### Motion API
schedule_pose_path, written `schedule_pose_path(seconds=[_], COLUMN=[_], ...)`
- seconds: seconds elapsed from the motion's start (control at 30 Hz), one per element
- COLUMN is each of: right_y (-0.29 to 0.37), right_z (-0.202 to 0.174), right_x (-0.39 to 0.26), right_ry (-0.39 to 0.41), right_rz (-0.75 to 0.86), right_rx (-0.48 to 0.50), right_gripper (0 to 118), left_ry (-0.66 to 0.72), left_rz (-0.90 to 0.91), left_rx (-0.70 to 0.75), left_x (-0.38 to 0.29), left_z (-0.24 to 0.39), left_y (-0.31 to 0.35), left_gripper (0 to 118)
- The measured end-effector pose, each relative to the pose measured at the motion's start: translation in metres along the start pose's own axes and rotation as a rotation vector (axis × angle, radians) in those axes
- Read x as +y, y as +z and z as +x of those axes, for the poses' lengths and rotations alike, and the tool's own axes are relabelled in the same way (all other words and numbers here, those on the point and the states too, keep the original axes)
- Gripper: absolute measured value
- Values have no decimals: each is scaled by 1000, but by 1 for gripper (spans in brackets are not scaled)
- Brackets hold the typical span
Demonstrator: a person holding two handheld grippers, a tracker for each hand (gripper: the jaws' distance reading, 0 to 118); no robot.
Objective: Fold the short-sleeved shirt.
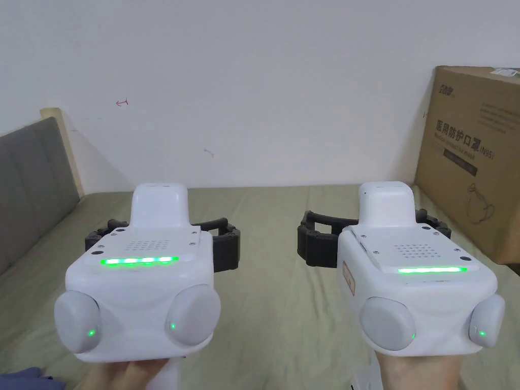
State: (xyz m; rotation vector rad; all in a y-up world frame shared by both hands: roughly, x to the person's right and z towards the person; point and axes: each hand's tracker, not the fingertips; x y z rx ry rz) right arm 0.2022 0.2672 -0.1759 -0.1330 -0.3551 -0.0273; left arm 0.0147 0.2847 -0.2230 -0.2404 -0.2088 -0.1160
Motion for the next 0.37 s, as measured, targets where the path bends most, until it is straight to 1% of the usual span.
schedule_pose_path(seconds=[0.13,0.27,0.37], right_y=[-1,-2,-4], right_z=[1,3,4], right_x=[-2,-4,-6], right_ry=[6,-9,-5], right_rz=[-6,-15,-19], right_rx=[-6,-2,-4], right_gripper=[118,118,118], left_ry=[-17,-3,-11], left_rz=[39,65,69], left_rx=[21,-12,-11], left_x=[-1,-1,-1], left_z=[1,-1,0], left_y=[1,4,3], left_gripper=[112,112,112])
